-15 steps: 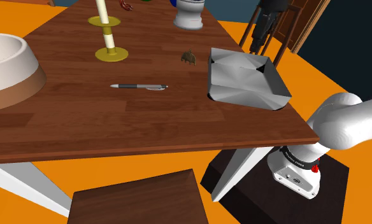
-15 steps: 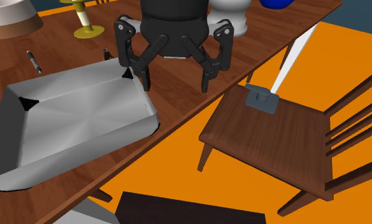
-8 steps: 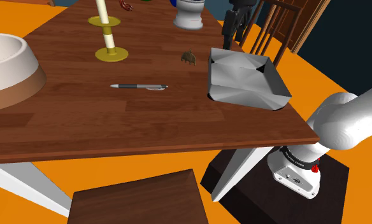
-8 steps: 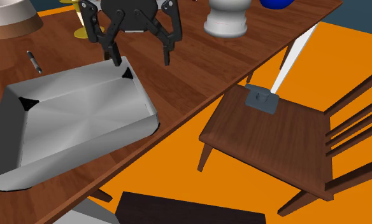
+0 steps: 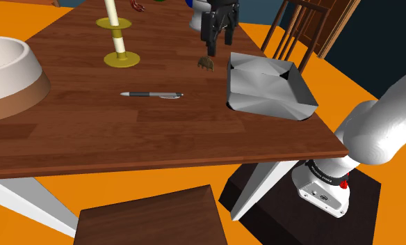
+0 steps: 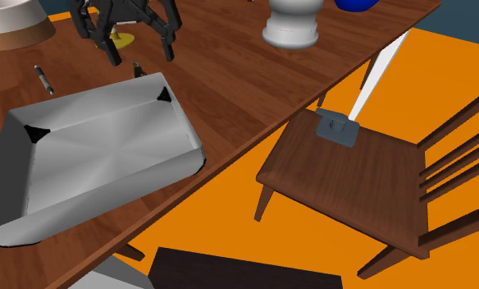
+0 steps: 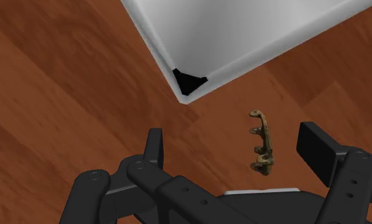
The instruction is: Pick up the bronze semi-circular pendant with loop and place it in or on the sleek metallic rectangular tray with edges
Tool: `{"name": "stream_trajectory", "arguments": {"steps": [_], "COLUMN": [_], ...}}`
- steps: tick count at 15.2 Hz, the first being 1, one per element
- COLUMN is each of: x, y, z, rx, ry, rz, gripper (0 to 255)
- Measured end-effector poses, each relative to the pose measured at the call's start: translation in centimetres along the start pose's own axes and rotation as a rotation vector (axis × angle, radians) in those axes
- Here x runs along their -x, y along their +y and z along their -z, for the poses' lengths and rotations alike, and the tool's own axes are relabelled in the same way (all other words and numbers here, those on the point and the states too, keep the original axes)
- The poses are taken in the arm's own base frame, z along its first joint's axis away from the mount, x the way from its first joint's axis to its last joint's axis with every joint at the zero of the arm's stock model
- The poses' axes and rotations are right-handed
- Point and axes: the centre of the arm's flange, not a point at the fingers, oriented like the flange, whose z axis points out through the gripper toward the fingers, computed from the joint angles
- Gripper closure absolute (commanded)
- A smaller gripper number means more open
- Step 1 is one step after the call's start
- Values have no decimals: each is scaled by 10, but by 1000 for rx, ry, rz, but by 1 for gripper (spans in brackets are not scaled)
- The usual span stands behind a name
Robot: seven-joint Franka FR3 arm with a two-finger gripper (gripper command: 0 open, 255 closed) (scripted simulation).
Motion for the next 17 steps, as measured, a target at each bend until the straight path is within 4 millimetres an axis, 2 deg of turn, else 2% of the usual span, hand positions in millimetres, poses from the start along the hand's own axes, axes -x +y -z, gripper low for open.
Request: {"name": "stream_trajectory", "arguments": {"steps": [3,5,12,17], "x": [-29,-35,-37,-37], "y": [-31,-39,-40,-40], "z": [1,-5,-35,-37], "rx": [21,26,27,27], "ry": [-16,-20,-22,-21], "rz": [6,6,6,6], "gripper": [0,0,0,0]}}
